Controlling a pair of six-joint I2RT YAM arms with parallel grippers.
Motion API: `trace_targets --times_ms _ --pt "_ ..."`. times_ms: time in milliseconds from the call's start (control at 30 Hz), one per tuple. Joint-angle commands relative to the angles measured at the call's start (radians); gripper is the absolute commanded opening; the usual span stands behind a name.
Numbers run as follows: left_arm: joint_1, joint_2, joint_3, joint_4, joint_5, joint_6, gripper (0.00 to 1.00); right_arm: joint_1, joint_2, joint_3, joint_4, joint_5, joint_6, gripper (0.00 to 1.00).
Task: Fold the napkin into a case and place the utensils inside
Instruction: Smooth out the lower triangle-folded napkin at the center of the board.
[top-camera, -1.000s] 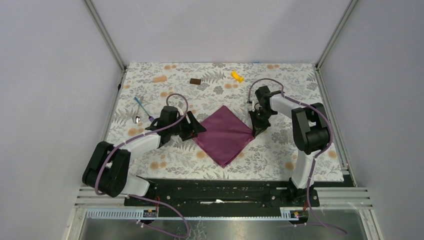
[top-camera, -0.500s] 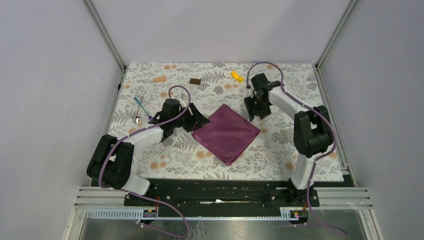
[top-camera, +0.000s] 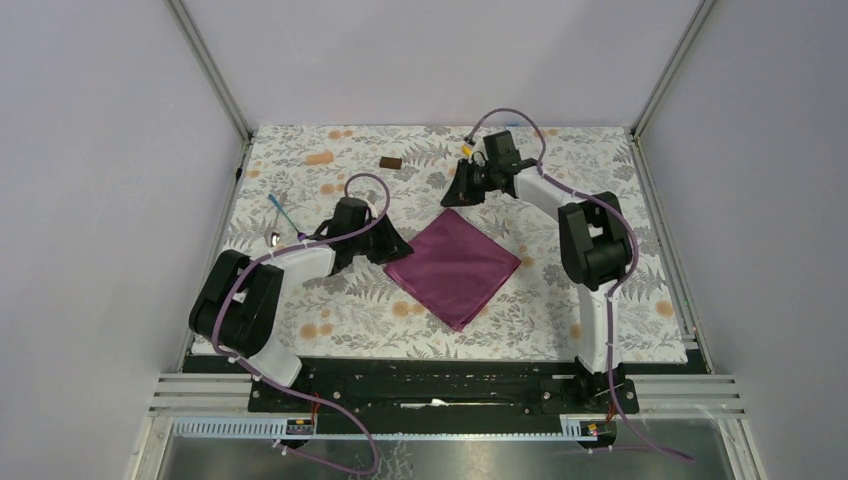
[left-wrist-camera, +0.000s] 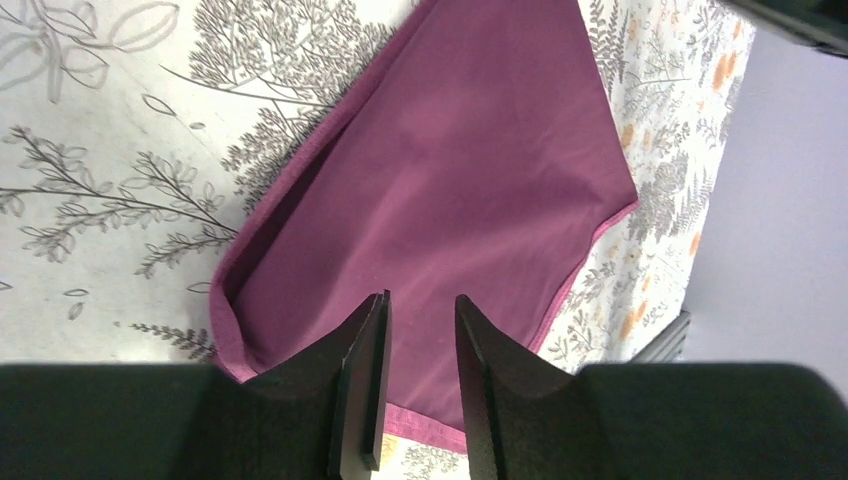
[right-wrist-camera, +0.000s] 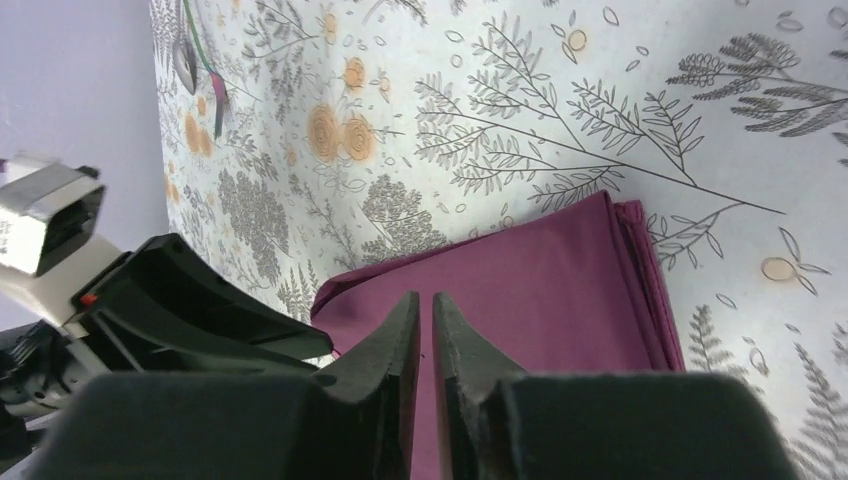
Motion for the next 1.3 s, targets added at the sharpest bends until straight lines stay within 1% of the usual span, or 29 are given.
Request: trace_targets --times_ms 0,133,333,467,533,567,633,733,800,867,933,967,1067,1133,1200,1267 --pt "0.01 -0.004 0.001 0.024 -0.065 0.044 0.33 0.005 0.083 0.046 0.084 -0.105 0.073 0.15" --pt "0.017 0.019 -0.023 0.03 -0.095 0.053 0.29 0.006 0.13 0.042 0.117 -0.104 0.063 0.13" --pt "0.018 0.014 -0.094 0.054 -0.138 0.055 0.27 0.004 0.214 0.024 0.142 -0.089 0.04 0.12" --pt "0.018 0.007 -0.111 0.042 -0.13 0.066 0.26 0.004 0.248 0.064 0.06 -0.049 -0.022 0.12" --pt "0.018 -0.021 -0.112 0.029 -0.121 0.072 0.26 0.007 0.233 0.095 0.0 -0.045 -0.054 0.13" --pt "0.018 -0.041 -0.11 0.018 -0.113 0.076 0.26 0.007 0.213 0.107 -0.031 -0.042 -0.068 0.15" --pt "0.018 -0.082 -0.092 -0.012 -0.091 0.083 0.29 0.009 0.152 0.129 -0.1 -0.024 -0.087 0.24" --pt "0.018 -0.139 -0.057 -0.05 -0.051 0.08 0.35 0.008 0.043 0.131 -0.186 -0.027 -0.116 0.41" --pt "0.019 -0.157 -0.04 -0.061 -0.031 0.071 0.39 0.008 -0.038 0.072 -0.197 -0.033 -0.125 0.5" --pt "0.02 -0.159 -0.031 -0.06 -0.013 0.065 0.39 -0.002 -0.107 -0.023 -0.2 -0.06 -0.127 0.52" --pt "0.02 -0.144 -0.037 -0.041 -0.009 0.056 0.39 -0.024 -0.161 -0.139 -0.163 -0.1 -0.115 0.49" --pt "0.021 -0.131 -0.038 -0.032 -0.005 0.054 0.39 -0.043 -0.186 -0.233 -0.127 -0.113 -0.101 0.46" --pt "0.029 -0.083 -0.05 -0.006 -0.011 0.051 0.36 -0.099 -0.233 -0.402 -0.031 -0.146 -0.075 0.34" --pt "0.041 -0.05 -0.067 0.014 -0.018 0.05 0.33 -0.132 -0.264 -0.485 0.012 -0.143 -0.078 0.29" --pt "0.052 -0.03 -0.091 0.037 -0.039 0.049 0.32 -0.16 -0.282 -0.547 0.035 -0.142 -0.09 0.26" --pt "0.06 -0.009 -0.11 0.055 -0.045 0.046 0.29 -0.19 -0.294 -0.596 0.052 -0.141 -0.105 0.25"
